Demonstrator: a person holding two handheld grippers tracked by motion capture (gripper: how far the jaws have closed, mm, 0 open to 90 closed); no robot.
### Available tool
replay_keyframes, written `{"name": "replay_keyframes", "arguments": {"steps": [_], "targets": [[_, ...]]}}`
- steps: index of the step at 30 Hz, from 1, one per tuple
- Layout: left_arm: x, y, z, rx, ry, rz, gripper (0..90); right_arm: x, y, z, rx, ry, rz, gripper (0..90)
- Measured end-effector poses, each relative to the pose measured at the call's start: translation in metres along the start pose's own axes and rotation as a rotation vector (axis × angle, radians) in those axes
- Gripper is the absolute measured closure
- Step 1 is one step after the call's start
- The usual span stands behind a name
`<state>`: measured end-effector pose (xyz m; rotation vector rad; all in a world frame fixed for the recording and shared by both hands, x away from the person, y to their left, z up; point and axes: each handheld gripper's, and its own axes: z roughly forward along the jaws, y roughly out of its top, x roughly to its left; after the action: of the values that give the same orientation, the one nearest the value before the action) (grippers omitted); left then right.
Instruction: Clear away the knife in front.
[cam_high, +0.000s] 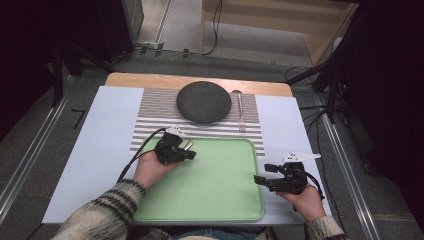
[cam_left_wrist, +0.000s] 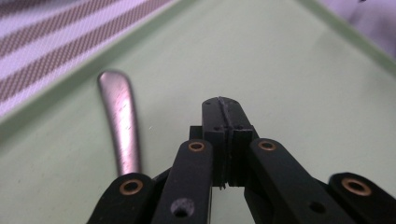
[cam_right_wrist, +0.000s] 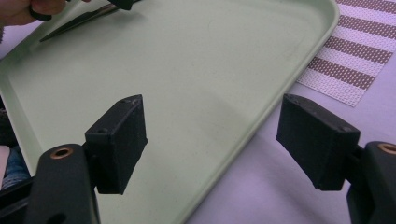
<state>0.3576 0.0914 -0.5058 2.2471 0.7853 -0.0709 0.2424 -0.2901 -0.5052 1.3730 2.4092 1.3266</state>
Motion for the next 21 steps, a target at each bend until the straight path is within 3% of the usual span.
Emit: {"name": "replay_keyframes", "arguments": {"steps": [4,7,12,21], "targets": [[0.009,-0.002,0.001,0.024,0.031,-0.021,90.0,0.0,0.0,0.0,-0.001,0.001,-0.002,22.4],[0.013,-0.003,-0.001,0.015,0.052,-0.025,90.0,0.0,0.0,0.001,-0.002,0.003,-0.004,22.3],[0.02,-0.006,-0.006,0.012,0.045,-0.053,90.0,0.0,0.001,0.001,0.001,0.005,-0.006,22.4],[0.025,-0.011,-0.013,0.012,0.042,-0.063,90.0,0.0,0.005,0.004,0.005,0.014,-0.015,22.4]]}}
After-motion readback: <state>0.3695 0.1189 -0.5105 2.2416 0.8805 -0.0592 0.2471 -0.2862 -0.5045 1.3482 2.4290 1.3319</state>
